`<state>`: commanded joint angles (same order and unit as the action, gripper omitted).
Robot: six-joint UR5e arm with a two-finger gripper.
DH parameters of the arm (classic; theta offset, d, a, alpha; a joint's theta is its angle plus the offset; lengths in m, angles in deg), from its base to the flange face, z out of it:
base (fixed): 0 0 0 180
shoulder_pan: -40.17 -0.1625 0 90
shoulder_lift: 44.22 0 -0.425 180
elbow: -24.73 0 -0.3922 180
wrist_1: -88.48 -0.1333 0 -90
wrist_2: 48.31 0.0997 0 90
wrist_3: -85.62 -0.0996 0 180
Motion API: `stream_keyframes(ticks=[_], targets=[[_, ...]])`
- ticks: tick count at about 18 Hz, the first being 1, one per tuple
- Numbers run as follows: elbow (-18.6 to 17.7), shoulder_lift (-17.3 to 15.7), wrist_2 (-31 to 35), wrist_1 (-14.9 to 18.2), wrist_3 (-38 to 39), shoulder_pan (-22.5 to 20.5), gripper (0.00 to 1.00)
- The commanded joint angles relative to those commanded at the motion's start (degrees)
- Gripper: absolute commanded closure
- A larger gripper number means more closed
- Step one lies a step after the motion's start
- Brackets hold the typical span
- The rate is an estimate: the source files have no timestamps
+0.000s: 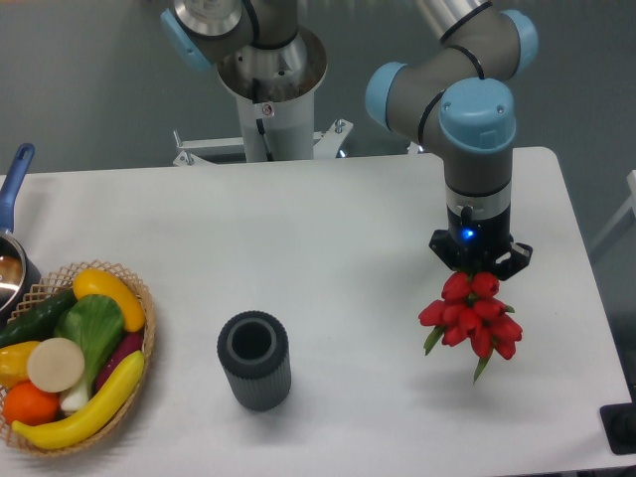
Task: Place the flowers on the table
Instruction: 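Lower the held red tulip bunch toward the table surface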
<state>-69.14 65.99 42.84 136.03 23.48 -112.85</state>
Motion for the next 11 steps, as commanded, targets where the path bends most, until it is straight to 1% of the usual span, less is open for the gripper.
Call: stream_keyframes(ticks=[3,6,9,11], targets=[[0.0,1.1,0.2,-0.2,0.9,0.6,0.93],[-0.1,1.8,0.2,-0.2,1.8,0.9,0.9],[0.1,3.6,0.0,-0.3,1.7,1.0,0.88],[0.3,5.0,0.0,-0.4,1.4,1.9,0.87]])
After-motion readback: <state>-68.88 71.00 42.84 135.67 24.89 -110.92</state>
